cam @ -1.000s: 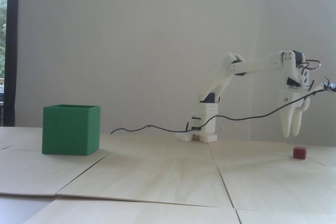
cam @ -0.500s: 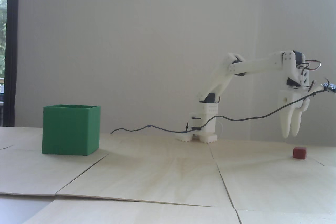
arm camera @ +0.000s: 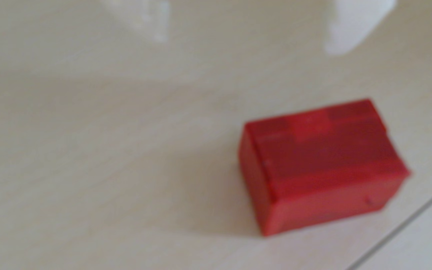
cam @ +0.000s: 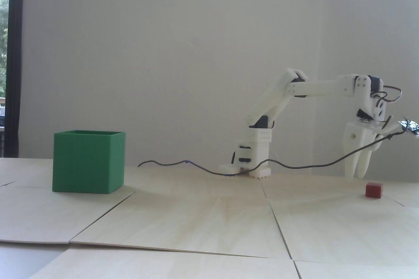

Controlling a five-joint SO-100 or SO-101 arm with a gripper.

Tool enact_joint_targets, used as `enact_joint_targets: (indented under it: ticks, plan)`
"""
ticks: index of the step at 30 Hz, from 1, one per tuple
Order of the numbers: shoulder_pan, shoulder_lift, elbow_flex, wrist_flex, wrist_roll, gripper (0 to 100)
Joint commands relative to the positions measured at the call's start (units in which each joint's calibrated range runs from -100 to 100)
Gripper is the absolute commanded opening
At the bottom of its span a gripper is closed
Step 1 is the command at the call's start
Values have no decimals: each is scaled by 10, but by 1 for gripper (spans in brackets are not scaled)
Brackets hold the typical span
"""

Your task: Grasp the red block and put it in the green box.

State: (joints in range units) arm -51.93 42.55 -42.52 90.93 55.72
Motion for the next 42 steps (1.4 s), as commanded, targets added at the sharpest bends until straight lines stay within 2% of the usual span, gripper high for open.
enact_joint_targets:
  ticks: [1, 11, 26, 42]
  plan:
    - [2, -23, -9, 2, 22, 21]
    - [24, -48, -33, 0, 27, 21]
    - [38, -26, -29, -194, 25, 21]
    - [96, 5, -36, -225, 27, 21]
